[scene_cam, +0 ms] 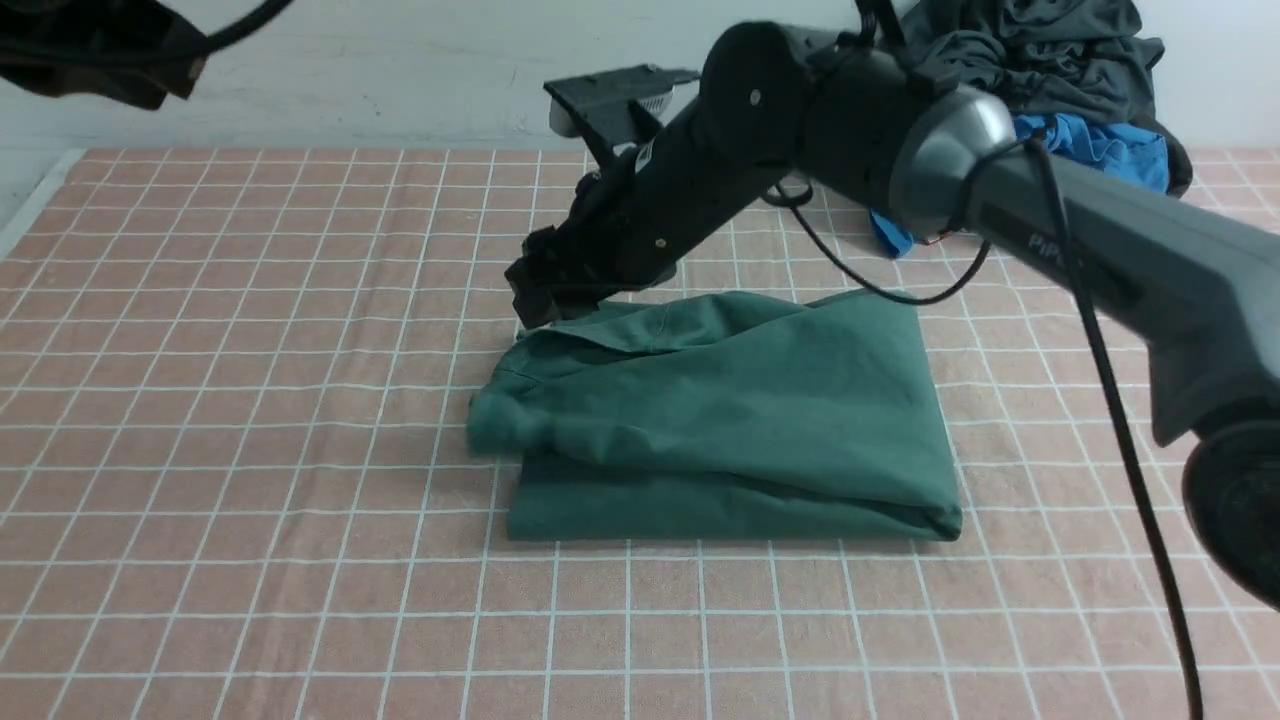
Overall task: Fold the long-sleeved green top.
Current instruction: Use the right arm to drag the right edge of the fabric to the left and folds it over the left edge
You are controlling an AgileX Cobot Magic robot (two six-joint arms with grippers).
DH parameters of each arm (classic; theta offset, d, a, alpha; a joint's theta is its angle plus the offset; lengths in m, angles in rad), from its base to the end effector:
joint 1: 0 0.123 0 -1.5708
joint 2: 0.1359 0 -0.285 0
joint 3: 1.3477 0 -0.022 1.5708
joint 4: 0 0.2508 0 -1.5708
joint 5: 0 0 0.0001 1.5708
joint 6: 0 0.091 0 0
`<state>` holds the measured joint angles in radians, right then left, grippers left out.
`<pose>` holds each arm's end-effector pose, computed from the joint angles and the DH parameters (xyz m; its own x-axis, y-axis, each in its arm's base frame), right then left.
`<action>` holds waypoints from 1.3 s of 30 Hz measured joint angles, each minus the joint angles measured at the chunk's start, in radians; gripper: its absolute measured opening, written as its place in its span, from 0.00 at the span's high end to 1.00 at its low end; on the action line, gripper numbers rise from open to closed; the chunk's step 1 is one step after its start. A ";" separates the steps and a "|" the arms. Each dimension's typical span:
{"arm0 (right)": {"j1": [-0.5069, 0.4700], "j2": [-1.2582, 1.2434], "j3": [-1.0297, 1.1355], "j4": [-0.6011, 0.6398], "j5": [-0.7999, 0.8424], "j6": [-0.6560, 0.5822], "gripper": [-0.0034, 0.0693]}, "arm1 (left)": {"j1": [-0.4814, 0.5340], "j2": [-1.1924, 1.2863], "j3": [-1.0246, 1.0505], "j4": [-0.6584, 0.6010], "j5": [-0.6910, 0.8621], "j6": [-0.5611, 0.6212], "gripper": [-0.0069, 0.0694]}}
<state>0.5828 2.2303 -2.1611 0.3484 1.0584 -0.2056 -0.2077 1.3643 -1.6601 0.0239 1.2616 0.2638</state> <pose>0.4023 0.2977 0.2752 -0.6890 -0.4878 -0.5361 -0.6774 0.6965 0.2369 0.2571 -0.0521 0.4513 -0.6744 0.4157 -0.6103 0.3866 0.9029 0.1878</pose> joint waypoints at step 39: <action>-0.108 0.220 -0.123 -0.325 -0.102 0.199 0.42 | 0.000 0.012 0.134 -0.125 -0.084 0.008 0.91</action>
<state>0.4750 2.4502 -2.2841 0.0239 0.9562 -0.0068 -0.2077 1.3766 -1.5262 -0.1008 1.1776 0.2717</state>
